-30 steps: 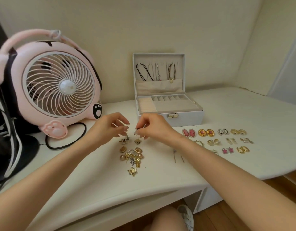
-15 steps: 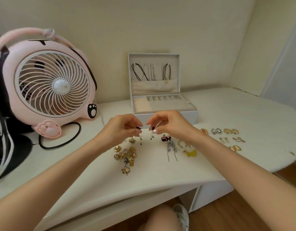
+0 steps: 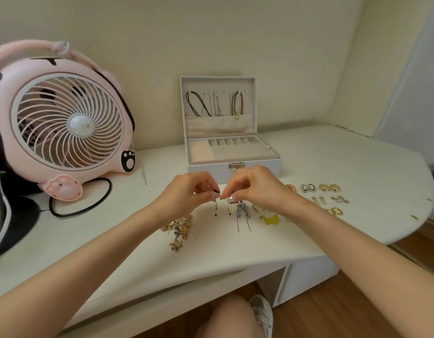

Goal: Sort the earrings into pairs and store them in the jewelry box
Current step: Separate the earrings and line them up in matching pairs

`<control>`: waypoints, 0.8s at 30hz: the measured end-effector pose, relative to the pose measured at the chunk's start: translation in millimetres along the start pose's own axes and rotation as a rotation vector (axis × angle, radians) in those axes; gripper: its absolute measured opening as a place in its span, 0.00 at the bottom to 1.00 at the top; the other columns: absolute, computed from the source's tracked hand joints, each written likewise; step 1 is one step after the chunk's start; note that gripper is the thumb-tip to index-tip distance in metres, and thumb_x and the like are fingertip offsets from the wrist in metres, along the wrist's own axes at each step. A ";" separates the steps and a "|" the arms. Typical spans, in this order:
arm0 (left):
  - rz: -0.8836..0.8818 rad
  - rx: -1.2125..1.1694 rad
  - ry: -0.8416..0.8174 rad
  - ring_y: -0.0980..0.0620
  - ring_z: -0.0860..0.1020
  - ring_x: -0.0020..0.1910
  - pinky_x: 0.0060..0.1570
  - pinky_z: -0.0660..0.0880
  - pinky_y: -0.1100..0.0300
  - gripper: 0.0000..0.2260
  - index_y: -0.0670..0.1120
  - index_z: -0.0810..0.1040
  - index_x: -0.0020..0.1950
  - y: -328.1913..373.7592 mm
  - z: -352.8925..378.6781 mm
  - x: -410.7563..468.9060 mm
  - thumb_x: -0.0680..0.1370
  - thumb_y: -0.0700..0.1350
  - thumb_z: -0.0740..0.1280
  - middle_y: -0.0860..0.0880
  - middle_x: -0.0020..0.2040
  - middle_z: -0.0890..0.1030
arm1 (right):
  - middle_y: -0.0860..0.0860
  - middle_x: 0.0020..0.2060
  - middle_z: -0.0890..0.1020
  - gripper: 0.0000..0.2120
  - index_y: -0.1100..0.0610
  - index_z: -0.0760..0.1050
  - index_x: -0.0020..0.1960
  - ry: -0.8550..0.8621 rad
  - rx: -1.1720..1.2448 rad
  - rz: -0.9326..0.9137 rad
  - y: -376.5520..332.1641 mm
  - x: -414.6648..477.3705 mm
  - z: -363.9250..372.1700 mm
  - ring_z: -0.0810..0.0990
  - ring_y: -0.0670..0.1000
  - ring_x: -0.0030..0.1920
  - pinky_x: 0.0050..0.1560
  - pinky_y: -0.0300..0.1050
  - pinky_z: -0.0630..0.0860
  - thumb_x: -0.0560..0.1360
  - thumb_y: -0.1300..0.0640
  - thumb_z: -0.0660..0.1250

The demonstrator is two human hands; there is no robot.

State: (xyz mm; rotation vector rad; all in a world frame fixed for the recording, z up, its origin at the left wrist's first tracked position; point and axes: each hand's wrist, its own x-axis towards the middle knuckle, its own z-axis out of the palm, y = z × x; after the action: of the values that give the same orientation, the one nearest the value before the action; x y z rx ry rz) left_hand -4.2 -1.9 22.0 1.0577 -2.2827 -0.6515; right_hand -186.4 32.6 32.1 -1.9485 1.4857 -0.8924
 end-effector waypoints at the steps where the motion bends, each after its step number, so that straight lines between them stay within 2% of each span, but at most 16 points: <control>1: 0.006 0.002 -0.003 0.60 0.76 0.39 0.38 0.70 0.72 0.01 0.50 0.79 0.45 1.2 -0.4 -0.8 0.75 0.46 0.69 0.57 0.38 0.80 | 0.51 0.39 0.83 0.10 0.56 0.83 0.43 -0.005 0.003 0.000 -0.2 -1.9 -0.5 0.82 0.48 0.42 0.47 0.40 0.79 0.67 0.69 0.73; 6: -0.003 -0.077 -0.074 0.63 0.77 0.36 0.38 0.71 0.73 0.01 0.49 0.80 0.45 8.7 -3.5 -8.3 0.74 0.46 0.69 0.55 0.38 0.82 | 0.51 0.38 0.83 0.16 0.53 0.77 0.45 -0.056 0.115 0.012 0.0 -10.7 -3.0 0.82 0.47 0.38 0.48 0.49 0.80 0.66 0.72 0.72; 9: -0.034 -0.134 -0.119 0.64 0.78 0.36 0.39 0.72 0.73 0.02 0.48 0.80 0.45 11.6 -2.4 -13.4 0.74 0.45 0.70 0.53 0.37 0.83 | 0.50 0.38 0.82 0.21 0.51 0.73 0.50 -0.091 0.138 0.028 1.1 -13.4 -2.3 0.81 0.47 0.37 0.46 0.48 0.79 0.66 0.73 0.71; 13: -0.084 -0.086 -0.129 0.59 0.79 0.39 0.43 0.75 0.62 0.04 0.46 0.79 0.45 7.9 7.2 -12.2 0.73 0.45 0.70 0.52 0.38 0.83 | 0.49 0.40 0.81 0.28 0.51 0.70 0.60 -0.099 0.082 0.053 4.1 -11.9 5.5 0.81 0.48 0.40 0.49 0.51 0.79 0.66 0.72 0.70; 16: -0.097 -0.007 -0.109 0.53 0.78 0.42 0.46 0.74 0.59 0.04 0.46 0.79 0.45 0.3 15.2 -5.9 0.73 0.45 0.70 0.51 0.41 0.82 | 0.49 0.42 0.79 0.34 0.51 0.66 0.67 -0.092 0.035 0.068 7.4 -6.6 12.3 0.80 0.46 0.41 0.48 0.47 0.79 0.66 0.73 0.70; 20: -0.115 0.064 -0.063 0.52 0.76 0.43 0.47 0.73 0.56 0.04 0.47 0.79 0.45 -10.9 20.0 5.3 0.73 0.46 0.70 0.51 0.43 0.81 | 0.49 0.47 0.78 0.39 0.48 0.61 0.71 -0.075 -0.057 0.090 11.2 4.5 16.2 0.81 0.45 0.45 0.36 0.36 0.77 0.67 0.73 0.68; 22: -0.120 0.093 -0.048 0.54 0.75 0.41 0.47 0.73 0.56 0.05 0.47 0.79 0.45 -15.6 21.4 10.7 0.73 0.47 0.70 0.52 0.43 0.80 | 0.48 0.49 0.77 0.39 0.46 0.60 0.72 -0.058 -0.104 0.091 13.0 10.9 18.1 0.81 0.44 0.45 0.33 0.38 0.77 0.67 0.73 0.67; 24: -0.121 0.123 -0.040 0.55 0.74 0.40 0.46 0.73 0.56 0.05 0.47 0.79 0.45 -18.9 23.0 15.4 0.74 0.48 0.69 0.53 0.41 0.79 | 0.47 0.49 0.76 0.40 0.46 0.60 0.72 -0.040 -0.170 0.074 14.7 17.1 21.1 0.81 0.44 0.45 0.36 0.41 0.78 0.68 0.73 0.67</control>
State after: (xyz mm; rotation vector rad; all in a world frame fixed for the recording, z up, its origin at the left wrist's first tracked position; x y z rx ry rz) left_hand -17.4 -20.4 -2.6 1.2601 -2.3316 -0.5904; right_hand -176.3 12.6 10.9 -2.0032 1.6456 -0.7120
